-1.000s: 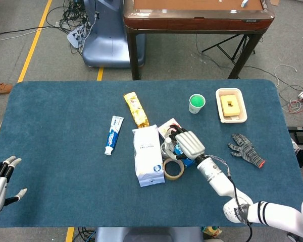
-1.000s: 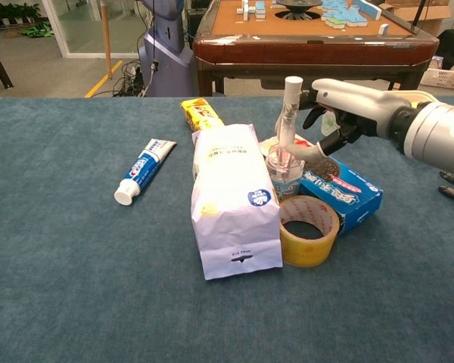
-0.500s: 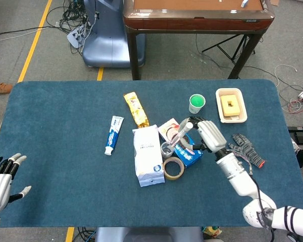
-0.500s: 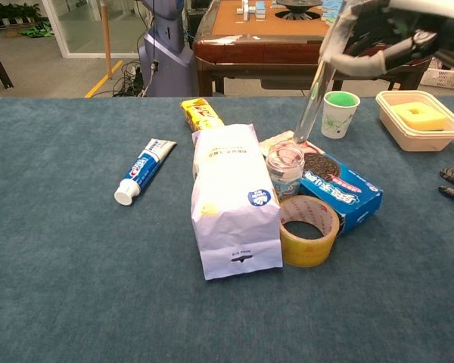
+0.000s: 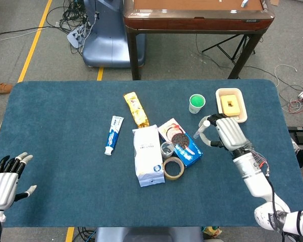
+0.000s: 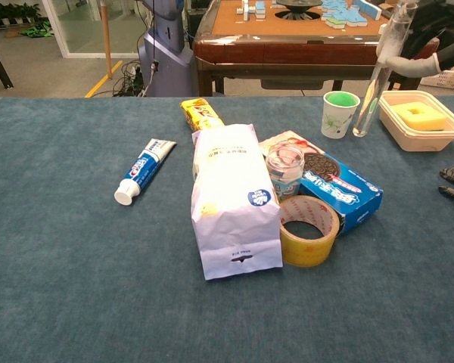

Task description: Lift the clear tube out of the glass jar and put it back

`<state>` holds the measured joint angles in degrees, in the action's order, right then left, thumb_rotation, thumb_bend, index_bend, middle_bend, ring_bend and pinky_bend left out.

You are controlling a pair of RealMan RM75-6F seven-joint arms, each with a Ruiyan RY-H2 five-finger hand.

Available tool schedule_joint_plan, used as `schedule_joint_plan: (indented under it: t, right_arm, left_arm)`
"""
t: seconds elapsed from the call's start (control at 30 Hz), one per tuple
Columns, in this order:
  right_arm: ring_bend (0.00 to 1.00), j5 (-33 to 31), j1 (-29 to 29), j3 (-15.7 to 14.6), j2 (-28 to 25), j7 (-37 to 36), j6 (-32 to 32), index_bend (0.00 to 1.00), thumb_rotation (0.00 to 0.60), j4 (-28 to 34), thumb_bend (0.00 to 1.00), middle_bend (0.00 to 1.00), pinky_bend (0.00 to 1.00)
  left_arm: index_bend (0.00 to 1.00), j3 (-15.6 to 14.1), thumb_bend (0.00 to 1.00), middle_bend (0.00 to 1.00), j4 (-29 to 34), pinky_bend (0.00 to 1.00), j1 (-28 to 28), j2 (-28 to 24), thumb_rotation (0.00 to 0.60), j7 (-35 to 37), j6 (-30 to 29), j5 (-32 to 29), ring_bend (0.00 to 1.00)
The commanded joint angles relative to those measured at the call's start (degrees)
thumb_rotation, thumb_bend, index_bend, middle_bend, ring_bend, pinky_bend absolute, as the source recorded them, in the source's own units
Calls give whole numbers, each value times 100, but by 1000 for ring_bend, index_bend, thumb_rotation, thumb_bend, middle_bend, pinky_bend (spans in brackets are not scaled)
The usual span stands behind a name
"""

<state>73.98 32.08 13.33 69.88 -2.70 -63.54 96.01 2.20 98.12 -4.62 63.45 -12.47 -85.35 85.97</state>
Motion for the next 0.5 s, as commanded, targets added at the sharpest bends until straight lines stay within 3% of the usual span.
schedule_joint_plan:
  t: [0.03,0.17,0.27,0.37,0.5]
  right_arm:
    - [372,-246,-67,55,53,-1260,267,587,600,115,538,500,305]
    - [372,-331,-117,210,16,-2552,580,587,600,184,538,500,305]
    - [372,-263,-110,212,-48,-2927,761,587,600,75,538,500,305]
    - [372,-112,-90,116,26,-2407,614,587,600,-235,538,500,305]
    - [372,63,-94,-13,412,-957,11,587,600,-793,538,496,305]
  left_arm:
    - [169,-8,173,122,-4,57,10,-1,600,1,-7,-10,161]
    - [169,-10,173,123,-1,57,28,-21,600,10,-28,-32,161]
    - [169,-13,173,122,9,57,36,-32,600,12,-37,-40,161]
    - [169,-17,173,122,9,57,40,-30,600,6,-38,-50,161]
    - [169,-15,174,123,-8,57,28,-8,600,6,-23,-54,161]
